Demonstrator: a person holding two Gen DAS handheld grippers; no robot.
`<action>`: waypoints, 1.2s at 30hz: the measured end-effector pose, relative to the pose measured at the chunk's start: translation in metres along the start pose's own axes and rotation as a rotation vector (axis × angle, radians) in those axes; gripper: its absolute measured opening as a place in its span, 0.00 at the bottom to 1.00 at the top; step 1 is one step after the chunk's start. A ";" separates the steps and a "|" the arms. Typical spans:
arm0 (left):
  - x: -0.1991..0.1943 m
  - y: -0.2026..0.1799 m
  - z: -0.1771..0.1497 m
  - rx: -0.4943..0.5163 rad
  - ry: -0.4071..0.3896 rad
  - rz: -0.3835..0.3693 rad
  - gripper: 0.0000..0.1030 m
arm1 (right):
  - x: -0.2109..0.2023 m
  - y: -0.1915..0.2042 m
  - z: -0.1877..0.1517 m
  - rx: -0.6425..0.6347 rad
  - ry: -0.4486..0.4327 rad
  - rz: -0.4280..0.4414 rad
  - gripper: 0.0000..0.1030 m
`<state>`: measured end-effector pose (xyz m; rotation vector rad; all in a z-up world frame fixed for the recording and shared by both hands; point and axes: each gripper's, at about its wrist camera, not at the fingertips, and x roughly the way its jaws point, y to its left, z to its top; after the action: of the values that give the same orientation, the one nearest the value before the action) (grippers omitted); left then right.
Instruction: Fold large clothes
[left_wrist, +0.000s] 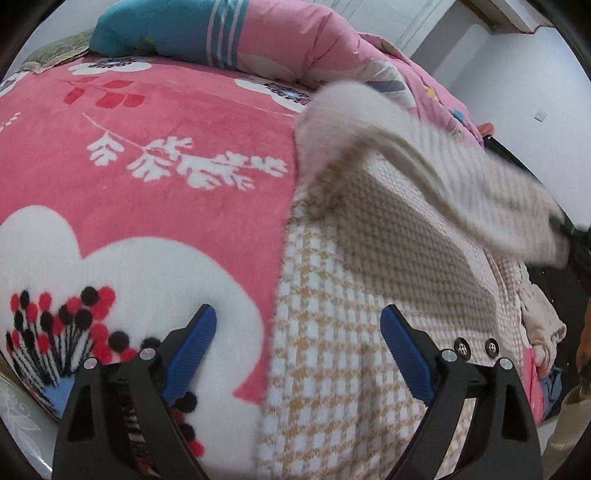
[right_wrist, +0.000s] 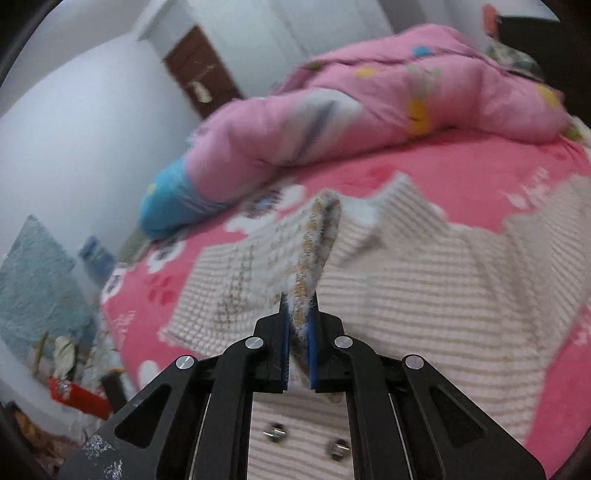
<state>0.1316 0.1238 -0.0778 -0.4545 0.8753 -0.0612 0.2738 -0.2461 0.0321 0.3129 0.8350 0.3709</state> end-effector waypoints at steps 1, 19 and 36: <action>0.001 -0.001 0.000 0.002 -0.001 0.003 0.86 | 0.007 -0.011 -0.004 0.019 0.017 -0.028 0.06; 0.007 -0.012 -0.007 0.069 -0.009 0.081 0.86 | 0.052 -0.071 0.001 -0.077 0.031 -0.416 0.31; 0.010 -0.016 -0.007 0.084 -0.004 0.115 0.90 | 0.122 -0.041 -0.050 -0.253 0.175 -0.307 0.78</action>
<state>0.1346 0.1041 -0.0824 -0.3250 0.8904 0.0087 0.3180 -0.2232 -0.0965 -0.0859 0.9799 0.2141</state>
